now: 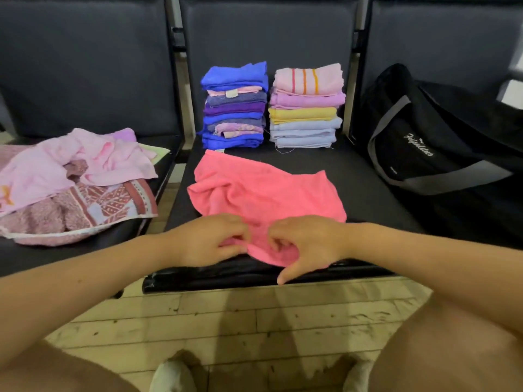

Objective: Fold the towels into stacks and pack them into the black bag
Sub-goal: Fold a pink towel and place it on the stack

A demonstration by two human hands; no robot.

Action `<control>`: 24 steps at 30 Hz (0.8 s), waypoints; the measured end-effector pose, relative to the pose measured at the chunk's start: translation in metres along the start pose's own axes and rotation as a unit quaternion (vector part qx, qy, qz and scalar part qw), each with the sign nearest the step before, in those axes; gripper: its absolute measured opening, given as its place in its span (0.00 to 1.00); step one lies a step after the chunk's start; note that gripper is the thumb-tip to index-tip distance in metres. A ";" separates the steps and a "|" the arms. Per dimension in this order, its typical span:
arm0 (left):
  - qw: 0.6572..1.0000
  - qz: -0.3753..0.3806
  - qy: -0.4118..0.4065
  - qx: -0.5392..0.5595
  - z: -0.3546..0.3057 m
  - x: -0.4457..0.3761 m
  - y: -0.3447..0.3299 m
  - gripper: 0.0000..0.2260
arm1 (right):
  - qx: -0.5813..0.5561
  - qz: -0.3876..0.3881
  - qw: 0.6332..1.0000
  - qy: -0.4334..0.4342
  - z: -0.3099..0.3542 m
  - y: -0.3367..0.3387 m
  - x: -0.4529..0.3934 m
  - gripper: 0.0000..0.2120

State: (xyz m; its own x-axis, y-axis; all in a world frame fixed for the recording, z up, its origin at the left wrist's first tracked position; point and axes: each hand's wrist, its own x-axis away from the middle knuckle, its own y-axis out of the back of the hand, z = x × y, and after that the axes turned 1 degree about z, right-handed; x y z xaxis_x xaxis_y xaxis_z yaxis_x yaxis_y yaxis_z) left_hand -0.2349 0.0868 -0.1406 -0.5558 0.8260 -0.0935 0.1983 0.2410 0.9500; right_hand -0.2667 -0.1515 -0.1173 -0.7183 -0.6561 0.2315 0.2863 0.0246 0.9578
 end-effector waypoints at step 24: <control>0.968 -0.090 0.223 -0.072 0.045 -0.052 0.041 0.17 | -0.105 -0.167 0.910 -0.365 -0.130 0.020 -0.029 0.20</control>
State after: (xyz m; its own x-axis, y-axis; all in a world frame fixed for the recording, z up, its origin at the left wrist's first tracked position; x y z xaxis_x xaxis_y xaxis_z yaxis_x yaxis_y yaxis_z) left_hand -0.1617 0.0761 -0.1103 -0.8703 0.4674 -0.1551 -0.0317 0.2611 0.9648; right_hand -0.1575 -0.2300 -0.1273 -0.9953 0.0767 0.0586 0.0350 -0.2795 0.9595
